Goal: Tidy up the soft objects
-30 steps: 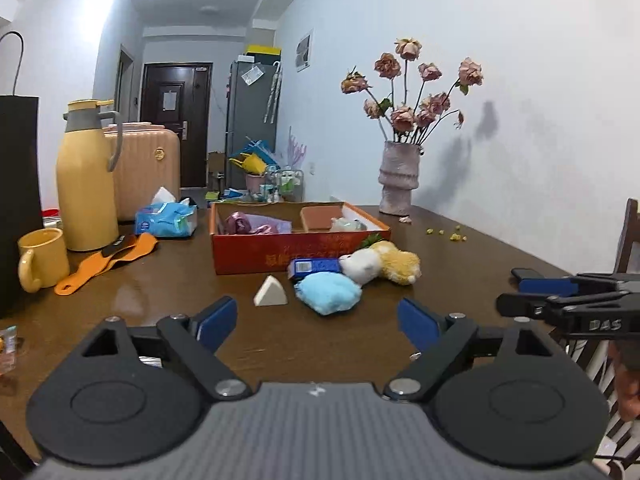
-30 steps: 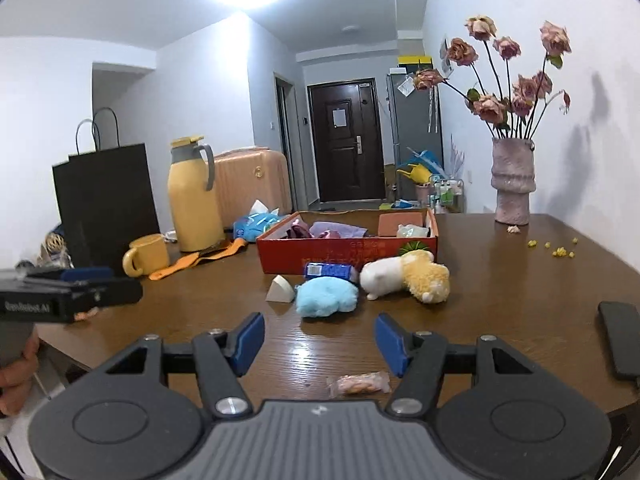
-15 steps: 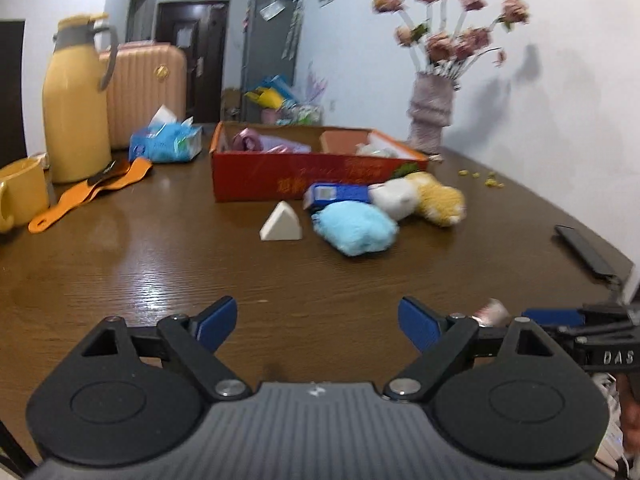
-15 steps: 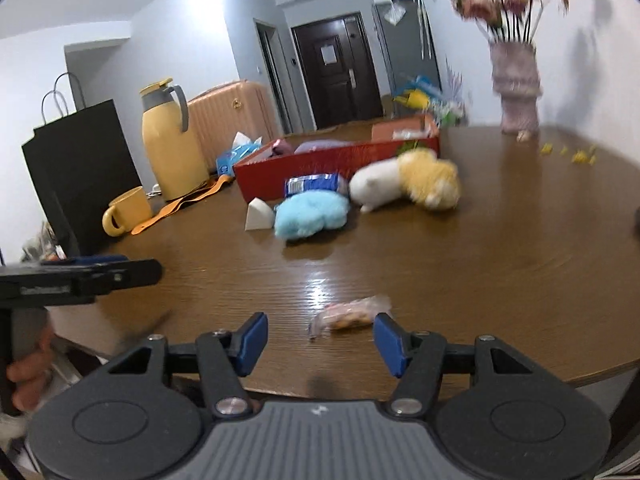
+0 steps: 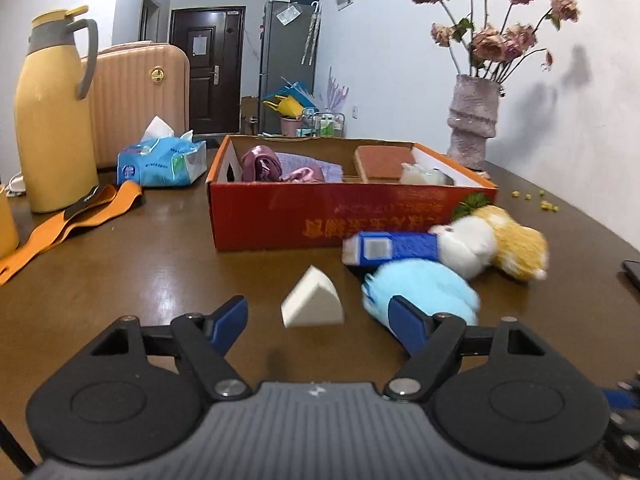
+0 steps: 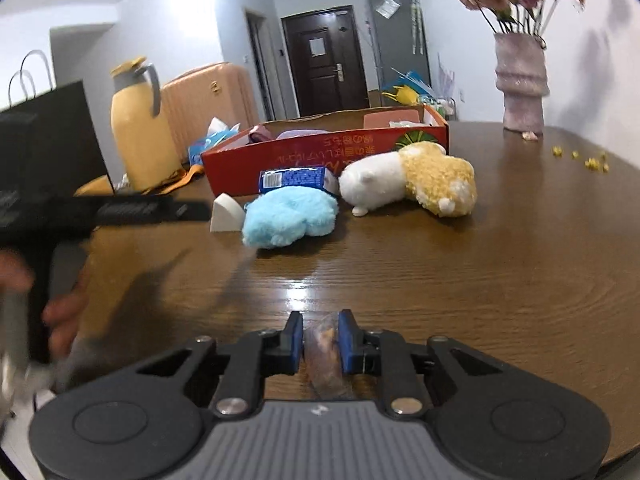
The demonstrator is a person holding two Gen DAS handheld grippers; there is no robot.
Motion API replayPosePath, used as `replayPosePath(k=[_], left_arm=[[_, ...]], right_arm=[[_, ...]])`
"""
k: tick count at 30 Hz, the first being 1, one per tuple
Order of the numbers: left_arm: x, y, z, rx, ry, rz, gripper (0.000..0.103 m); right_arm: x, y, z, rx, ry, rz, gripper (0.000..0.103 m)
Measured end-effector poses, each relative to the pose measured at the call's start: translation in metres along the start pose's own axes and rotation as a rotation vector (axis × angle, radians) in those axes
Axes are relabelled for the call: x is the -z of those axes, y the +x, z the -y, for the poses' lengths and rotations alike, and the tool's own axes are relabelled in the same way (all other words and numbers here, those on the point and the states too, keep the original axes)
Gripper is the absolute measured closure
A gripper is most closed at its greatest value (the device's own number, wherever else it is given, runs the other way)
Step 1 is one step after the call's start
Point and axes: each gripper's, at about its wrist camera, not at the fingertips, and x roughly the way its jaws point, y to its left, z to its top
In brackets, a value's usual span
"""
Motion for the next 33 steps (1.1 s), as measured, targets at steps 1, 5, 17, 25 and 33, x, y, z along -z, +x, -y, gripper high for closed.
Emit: replayPosePath(k=[1,5,17,25,33], left_arm=[[-0.002,0.007,-0.001,-0.008,0.001,-0.007,0.03],[-0.007,0.029,-0.01,0.027,-0.032,-0.04,0.057],[-0.009,0.007,-0.01,0.081,-0.008,0.012,0.087],[-0.127,0.035,-0.028,0.318,-0.139,0.024,0.086],[-0.194,0.233,-0.001,0.3,-0.168,-0.315,0.085]], right_arm=[[-0.001,-0.002,0.0,0.006,-0.009,-0.004,0.083],[-0.001,-0.01,0.004,0.004,-0.017,-0.005,0.073],[-0.002,-0.011,0.012,-0.017,-0.006,-0.024,0.089],[-0.114,0.015,0.033,-0.199,0.046,0.127,0.089],[-0.313,0.214,0.065,-0.141,0.117,-0.002,0.089]])
